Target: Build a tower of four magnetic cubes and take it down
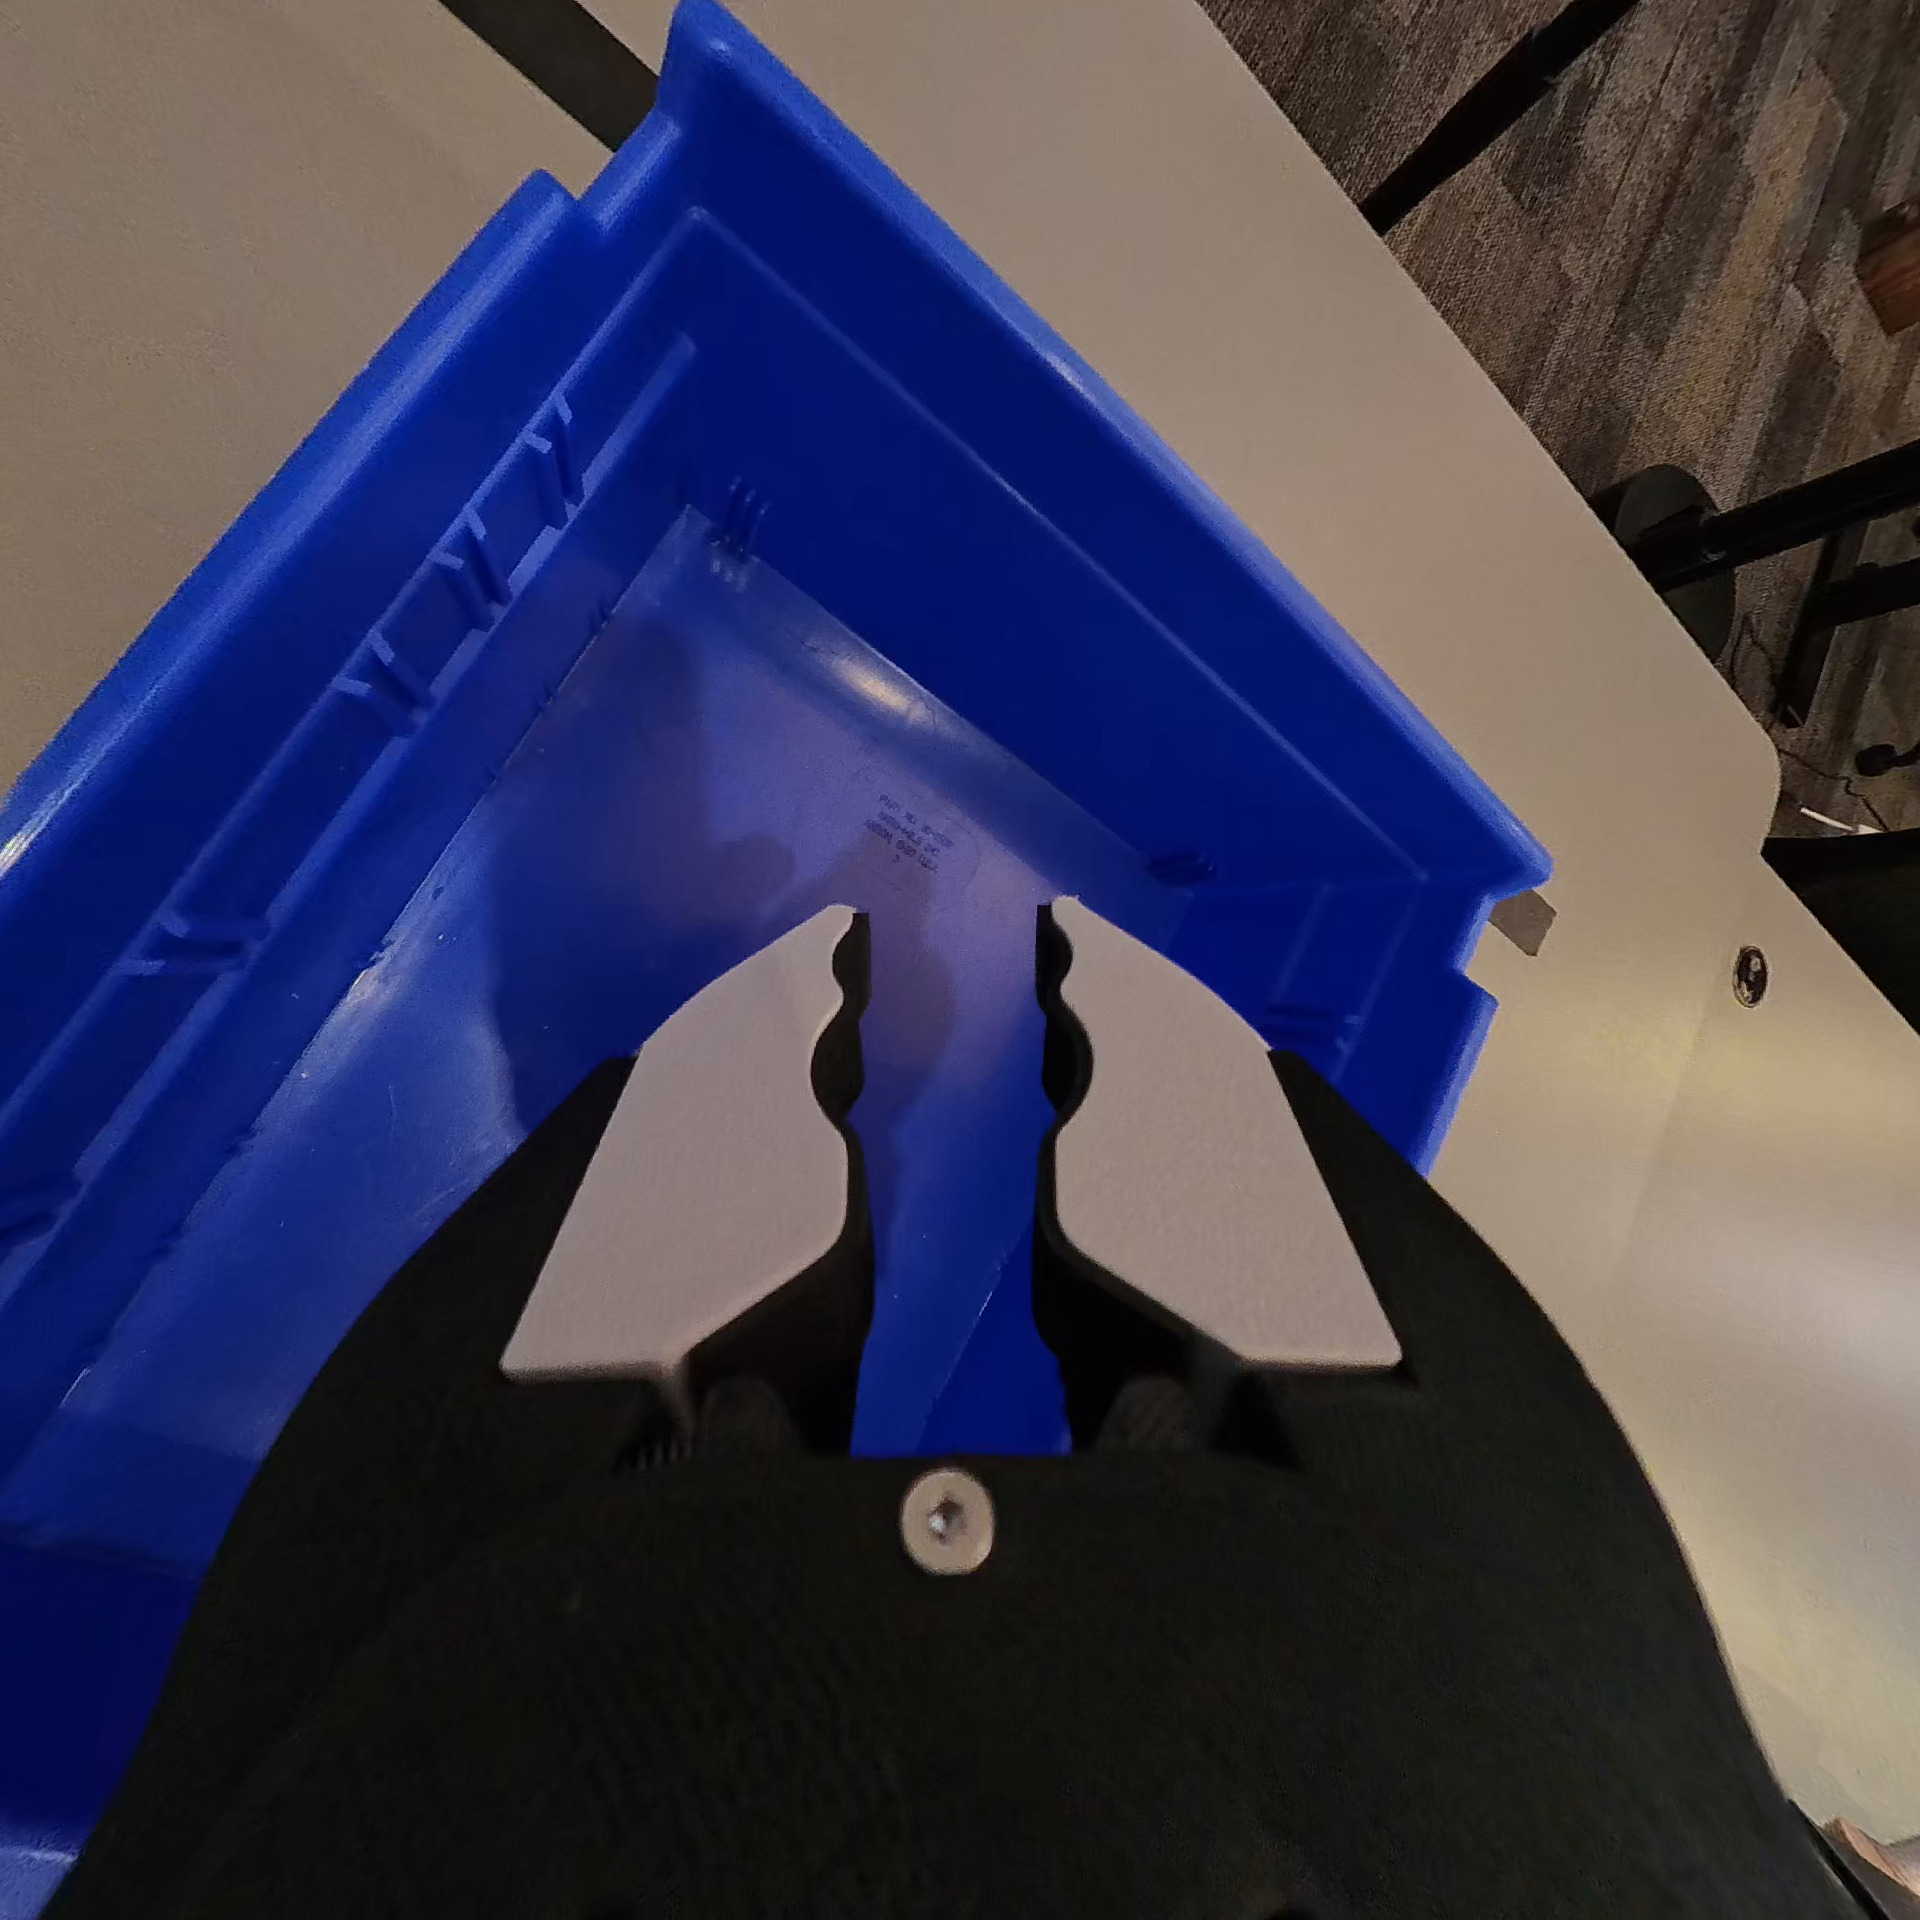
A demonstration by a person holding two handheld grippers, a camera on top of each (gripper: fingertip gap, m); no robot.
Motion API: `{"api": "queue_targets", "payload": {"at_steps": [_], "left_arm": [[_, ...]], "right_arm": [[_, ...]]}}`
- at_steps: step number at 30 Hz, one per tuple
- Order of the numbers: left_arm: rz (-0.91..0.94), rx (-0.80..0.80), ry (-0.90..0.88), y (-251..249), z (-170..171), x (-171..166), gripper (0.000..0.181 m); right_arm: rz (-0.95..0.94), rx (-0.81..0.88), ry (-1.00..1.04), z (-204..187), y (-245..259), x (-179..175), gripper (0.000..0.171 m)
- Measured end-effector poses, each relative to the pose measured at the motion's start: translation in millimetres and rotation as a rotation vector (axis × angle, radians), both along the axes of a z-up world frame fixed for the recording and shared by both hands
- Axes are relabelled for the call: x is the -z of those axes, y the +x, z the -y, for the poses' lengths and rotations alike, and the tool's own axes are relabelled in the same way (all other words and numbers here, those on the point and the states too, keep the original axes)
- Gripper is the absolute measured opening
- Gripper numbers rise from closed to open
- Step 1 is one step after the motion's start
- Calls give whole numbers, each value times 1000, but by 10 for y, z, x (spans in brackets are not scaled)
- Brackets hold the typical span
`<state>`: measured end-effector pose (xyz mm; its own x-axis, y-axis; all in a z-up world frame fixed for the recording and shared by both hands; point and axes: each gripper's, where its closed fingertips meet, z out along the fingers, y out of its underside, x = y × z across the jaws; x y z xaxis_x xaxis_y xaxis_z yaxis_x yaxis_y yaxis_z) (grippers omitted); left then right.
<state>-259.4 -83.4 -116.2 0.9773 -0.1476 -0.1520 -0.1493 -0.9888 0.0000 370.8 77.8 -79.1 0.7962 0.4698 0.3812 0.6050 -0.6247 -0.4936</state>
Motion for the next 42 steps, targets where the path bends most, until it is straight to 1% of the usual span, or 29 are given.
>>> {"api": "queue_targets", "payload": {"at_steps": [4, 7, 8, 11, 13, 16, 18, 20, 22, 24, 26, 27, 29, 30, 33, 36, 38, 42], "left_arm": [[27, -14, -47, 1, 8, 124, 59], [21, -7, -102, -6, 44, 216, 53], [-2, 1, -106, -28, 42, 220, 50], [-38, 36, -100, -47, 23, 190, 50], [-61, 51, -54, -49, -22, 91, 49], [-64, 62, 80, 22, -102, -214, 49], [-77, 87, 228, 110, -164, -546, 49], [-64, 136, 420, 296, -244, -943, 49], [-28, 223, 648, 594, -335, -1375, 49], [58, 312, 832, 999, -363, -1728, 49], [154, 421, 968, 1462, -357, -1959, 49], [197, 474, 1006, 1696, -344, -2011, 49], [260, 591, 1024, 2161, -313, -1978, 48], [281, 656, 998, 2386, -294, -1889, 48], [309, 813, 862, 2948, -258, -1480, 48], [282, 942, 705, 3326, -280, -1090, 48], [249, 997, 649, 3496, -349, -950, 48], [275, 991, 524, 3719, -451, -757, 48]], "right_arm": [[4, -3, -9, 7, 2, 19, 32], [6, -2, -13, 9, 7, 25, 32], [3, -3, -14, 10, 5, 26, 32], [4, -5, -20, 17, 6, 34, 32], [6, -7, -26, 22, 4, 46, 32], [10, -7, -30, 20, 5, 56, 32], [8, -6, -32, 19, 5, 61, 32], [12, -4, -34, 17, 9, 69, 32], [15, -5, -38, 19, 4, 82, 32], [23, -9, -45, 24, -10, 101, 32], [33, -14, -52, 29, -26, 122, 32], [37, -18, -57, 32, -35, 133, 32], [48, -21, -62, 37, -42, 147, 32], [49, -22, -64, 40, -45, 152, 32], [53, -20, -64, 41, -41, 147, 32], [60, -21, -45, 25, -41, 109, 32], [55, -24, -30, 24, -55, 66, 32], [50, -19, -13, 24, -33, 1, 32]]}}
